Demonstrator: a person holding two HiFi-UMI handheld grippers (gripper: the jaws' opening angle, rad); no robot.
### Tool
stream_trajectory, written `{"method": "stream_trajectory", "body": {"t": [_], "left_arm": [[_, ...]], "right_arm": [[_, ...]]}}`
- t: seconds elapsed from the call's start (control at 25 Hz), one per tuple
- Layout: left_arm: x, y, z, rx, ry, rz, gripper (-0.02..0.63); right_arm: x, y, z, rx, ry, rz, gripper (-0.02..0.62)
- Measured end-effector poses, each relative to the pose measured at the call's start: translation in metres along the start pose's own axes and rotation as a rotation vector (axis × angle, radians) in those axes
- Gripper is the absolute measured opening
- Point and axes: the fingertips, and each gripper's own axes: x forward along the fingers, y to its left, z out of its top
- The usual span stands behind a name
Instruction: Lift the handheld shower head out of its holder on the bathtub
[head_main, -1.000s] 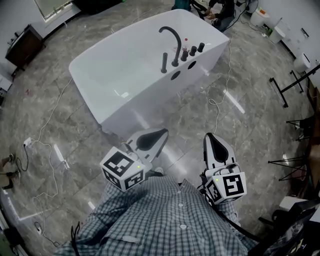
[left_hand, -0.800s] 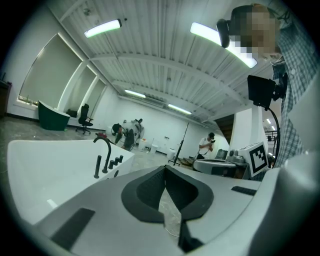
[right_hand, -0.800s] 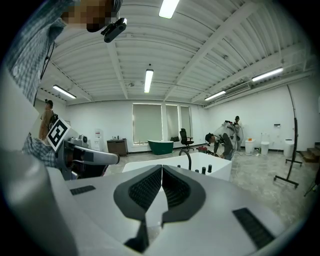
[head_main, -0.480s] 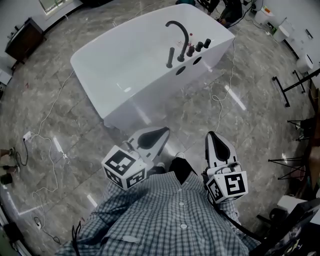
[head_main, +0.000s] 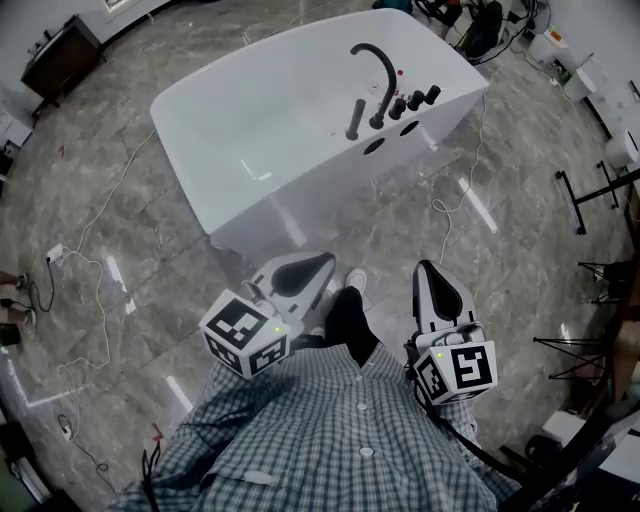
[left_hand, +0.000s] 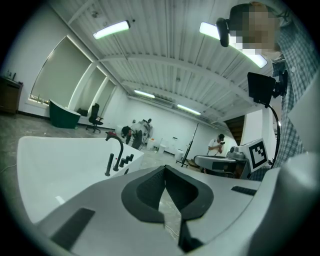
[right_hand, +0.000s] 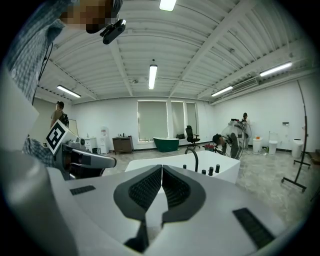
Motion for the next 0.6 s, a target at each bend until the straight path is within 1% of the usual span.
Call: {"method": "stream_trajectory", "body": {"t": [0.24, 0.48, 0.6], "left_arm": [[0.035, 0.026, 0.017, 0.006, 0.009, 0.031, 0.009], [0.094, 0.053, 0.040, 0.007, 0.021, 0.055, 0.009], [0.125, 0.070, 0.053, -0.003, 0.009, 0.077, 0.009]], "right_arm": [[0.043, -0.030, 0.006, 0.026, -0.004, 0.025, 0.017], [0.091, -0.083, 0.015, 0.037, 0.004, 0.051, 0.017], [0.118, -0.111, 0.022, 0.041, 0.013, 0.065, 0.017]]}}
